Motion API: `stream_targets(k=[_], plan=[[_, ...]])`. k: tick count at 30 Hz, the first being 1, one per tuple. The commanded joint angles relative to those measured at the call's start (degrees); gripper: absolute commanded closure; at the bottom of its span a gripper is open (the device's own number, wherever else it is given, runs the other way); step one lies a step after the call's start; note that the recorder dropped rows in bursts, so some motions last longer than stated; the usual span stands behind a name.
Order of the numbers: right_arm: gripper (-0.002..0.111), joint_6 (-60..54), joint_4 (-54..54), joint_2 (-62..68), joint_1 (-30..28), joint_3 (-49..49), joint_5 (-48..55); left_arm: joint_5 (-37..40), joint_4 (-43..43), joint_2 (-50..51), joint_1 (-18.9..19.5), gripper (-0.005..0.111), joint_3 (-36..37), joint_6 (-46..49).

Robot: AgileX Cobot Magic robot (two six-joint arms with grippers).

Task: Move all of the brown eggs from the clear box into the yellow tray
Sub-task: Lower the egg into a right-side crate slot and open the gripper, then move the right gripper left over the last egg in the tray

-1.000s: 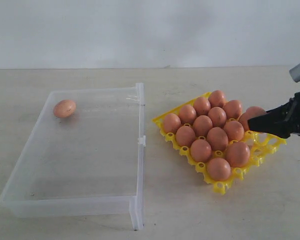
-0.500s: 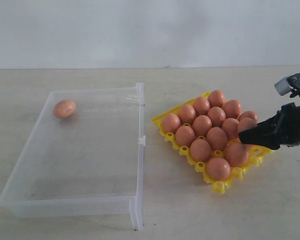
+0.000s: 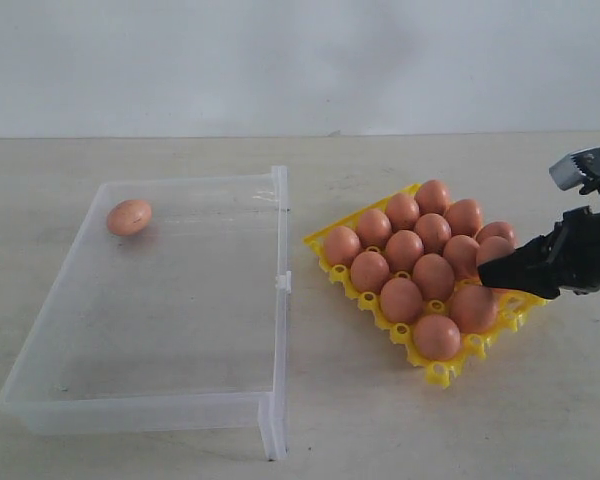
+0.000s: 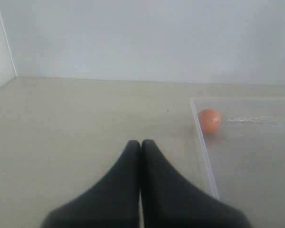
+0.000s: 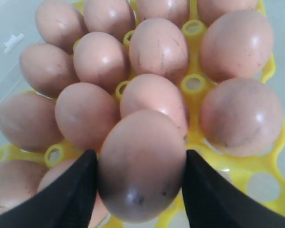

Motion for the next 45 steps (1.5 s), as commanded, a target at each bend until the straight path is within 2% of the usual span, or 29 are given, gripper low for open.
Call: stream_targets(k=[1,3,8,13,16,23,29,33,35,38,39,42,45], plan=[[0.106,0.67,0.15,0.23,0.19,-0.08,1.39,-0.08,-0.31,-0.17,-0.18,0.111,-0.24,0.03],[0.096,1.22,0.15,0.23,0.08,-0.08,1.39,-0.08,-0.31,-0.17,-0.18,0.111,-0.24,0.03],[0.059,2.08,0.15,0.23,0.08,-0.08,2.56,-0.08,-0.31,-0.17,-0.18,0.111,-0.24,0.03],[0.042,2.08,0.15,0.23,0.08,-0.08,2.29,-0.08,-0.31,-0.17,-0.18,0.111,-0.24,0.03],[0.038,2.62,0.15,0.23,0.08,-0.08,2.29,-0.08,-0.31,-0.17,-0.18,0.111,-0.24,0.03],[0.038,6.54,0.15,-0.01,0.08,-0.33,1.61,-0.08,-0.31,-0.17,-0.18,0.111,-0.24,0.03],[0.038,9.69,0.15,-4.82,0.08,-3.97,-3.16,-0.08,-0.31,-0.17,-0.18,0.111,-0.24,0.03],[0.041,12.78,11.65,-9.20,2.84,-7.95,-8.18,-0.08,-0.31,-0.17,-0.18,0.111,-0.24,0.03],[0.049,12.78,19.71,-10.08,8.06,-10.31,-10.46,-0.08,-0.31,-0.17,-0.18,0.111,-0.24,0.03],[0.071,9.96,28.19,-9.32,21.91,-14.68,-5.79,-0.08,-0.31,-0.17,-0.18,0.111,-0.24,0.03],[0.078,7.92,29.15,-8.65,26.31,-16.06,-2.01,-0.08,-0.31,-0.17,-0.18,0.111,-0.24,0.03],[0.108,0.07,30.60,-4.73,42.33,-21.00,18.07,-0.08,-0.31,-0.17,-0.18,0.111,-0.24,0.03],[0.108,-12.86,33.35,2.45,53.56,-26.73,33.89,-0.08,-0.31,-0.17,-0.18,0.111,-0.24,0.03]])
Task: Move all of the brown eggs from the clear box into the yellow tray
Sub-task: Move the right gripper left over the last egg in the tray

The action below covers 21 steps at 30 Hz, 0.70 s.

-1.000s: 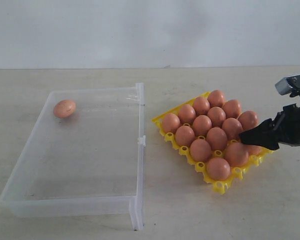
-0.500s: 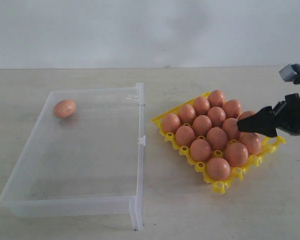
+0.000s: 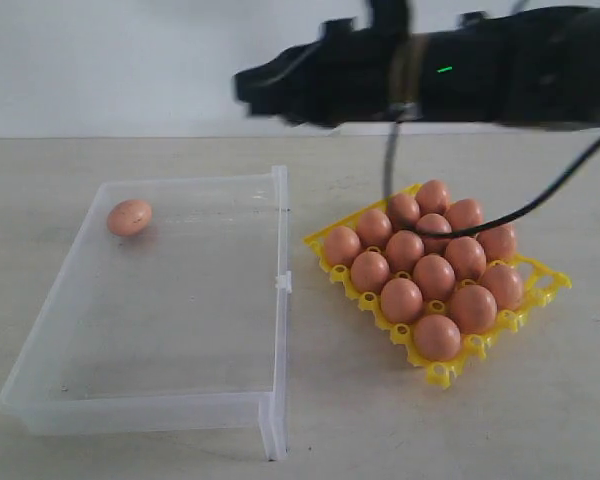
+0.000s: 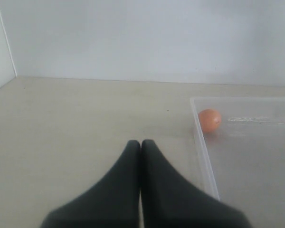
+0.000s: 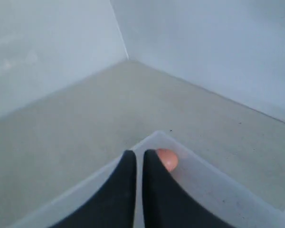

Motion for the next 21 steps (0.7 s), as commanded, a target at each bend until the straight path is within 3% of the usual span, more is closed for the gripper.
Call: stream_targets(k=[1,4,7,9,10,12,15,18,21], plan=[[0.108,-15.83,3.16,9.82,16.01,-7.10,22.30,-0.08,-0.31,-0.17,-0.18,0.111,-0.24,0.03],[0.108,-16.83,2.97,15.04,21.65,-11.20,30.01,-0.08,-0.31,-0.17,-0.18,0.111,-0.24,0.03],[0.108,-12.56,8.84,18.10,25.43,-14.70,45.83,-0.08,-0.31,-0.17,-0.18,0.111,-0.24,0.03],[0.108,-23.20,16.45,18.92,26.56,-16.25,56.11,-0.08,-0.31,-0.17,-0.18,0.111,-0.24,0.03],[0.108,-33.71,23.75,18.91,26.83,-17.21,61.14,-0.08,-0.31,-0.17,-0.18,0.111,-0.24,0.03],[0.108,-57.69,44.60,18.78,26.86,-20.45,72.66,-0.08,-0.31,-0.17,-0.18,0.111,-0.24,0.03],[0.108,-79.02,68.13,18.78,25.47,-24.82,86.65,-0.08,-0.31,-0.17,-0.18,0.111,-0.24,0.03],[0.108,-85.78,78.33,18.78,25.26,-26.20,92.31,-0.08,-0.31,-0.17,-0.18,0.111,-0.24,0.03],[0.108,-85.89,78.62,18.78,25.37,-26.32,103.35,-0.08,-0.31,-0.17,-0.18,0.111,-0.24,0.03]])
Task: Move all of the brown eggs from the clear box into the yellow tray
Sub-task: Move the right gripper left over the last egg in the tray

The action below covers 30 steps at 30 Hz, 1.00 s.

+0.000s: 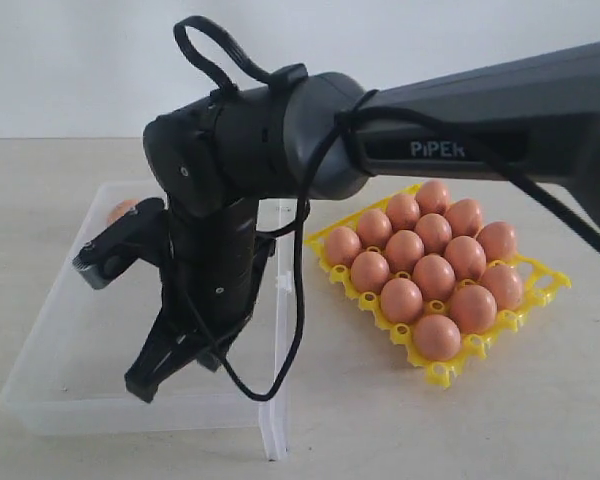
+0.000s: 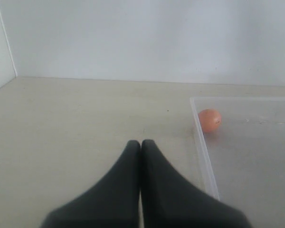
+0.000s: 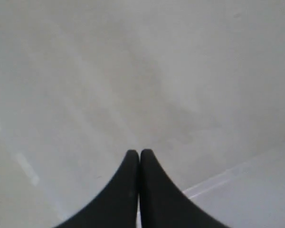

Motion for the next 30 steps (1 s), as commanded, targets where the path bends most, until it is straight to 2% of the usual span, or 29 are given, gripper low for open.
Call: stream_targets(k=[1,6,13,15,17,21,24,28,30], plan=[[0.108,-4.45,3.85,-0.50,-0.11,-0.83,13.22,-0.08,-0.31,-0.17,-0.18,0.111,-0.24,0.03],[0.108,1.08,-1.90,-3.39,-0.22,1.15,13.22,-0.08,-0.31,-0.17,-0.18,0.111,-0.24,0.03],[0.108,3.32,1.01,-8.49,-0.22,1.39,13.22,-0.08,-0.31,-0.17,-0.18,0.111,-0.24,0.03],[0.108,-0.22,0.38,-9.14,-0.22,1.39,13.22,-0.08,-0.31,-0.17,-0.18,0.111,-0.24,0.03],[0.108,-9.56,-0.79,-9.16,-0.22,1.39,12.33,-0.08,-0.31,-0.17,-0.18,0.111,-0.24,0.03],[0.107,-25.38,-0.96,-9.16,-0.22,1.39,-7.15,-0.08,-0.31,-0.17,-0.18,0.111,-0.24,0.03],[0.091,-27.08,-0.39,-8.31,-0.22,1.04,-20.42,-0.08,-0.31,-0.17,-0.18,0.111,-0.24,0.03],[0.051,-26.84,-3.51,-3.33,-0.22,-1.70,-27.92,-0.08,-0.31,-0.17,-0.18,0.111,-0.24,0.03],[0.039,-26.62,-5.66,0.59,-0.22,-4.40,-31.18,-0.08,-0.31,-0.17,-0.18,0.111,-0.24,0.03]])
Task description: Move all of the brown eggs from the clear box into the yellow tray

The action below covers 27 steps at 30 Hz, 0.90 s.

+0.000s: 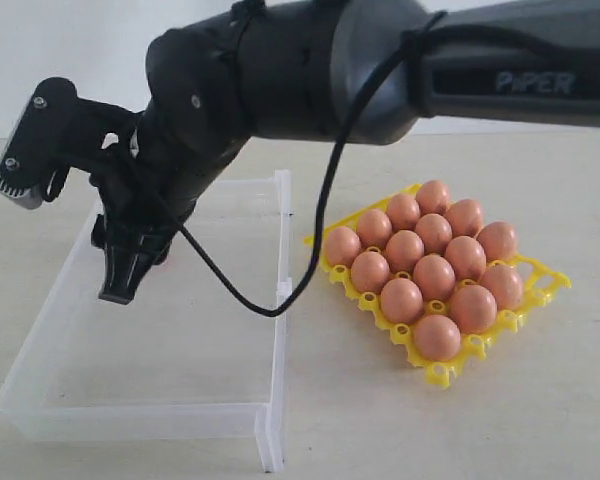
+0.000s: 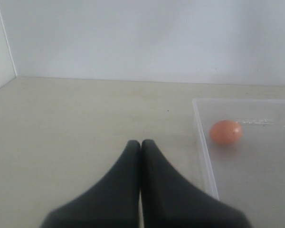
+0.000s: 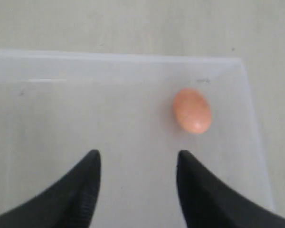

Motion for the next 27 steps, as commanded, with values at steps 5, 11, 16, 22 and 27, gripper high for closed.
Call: stream_targets(k=[5,11,16,22,27], plan=[[0.042,6.27,-3.75,15.06,-1.52,-11.40,-14.31,-0.08,-0.31,-0.17,-0.18,0.111,-0.24,0.03],[0.043,10.15,-3.75,19.80,-5.83,-16.48,-12.42,-0.08,-0.31,-0.17,-0.18,0.111,-0.24,0.03],[0.043,10.26,-2.45,19.82,-6.86,-16.34,-16.25,-0.08,-0.31,-0.17,-0.18,0.111,-0.24,0.03],[0.043,12.57,9.71,19.68,-6.74,-16.34,-18.68,-0.08,-0.31,-0.17,-0.18,0.111,-0.24,0.03],[0.044,21.53,11.82,19.81,-7.01,-16.34,-12.05,-0.08,-0.31,-0.17,-0.18,0.111,-0.24,0.03]])
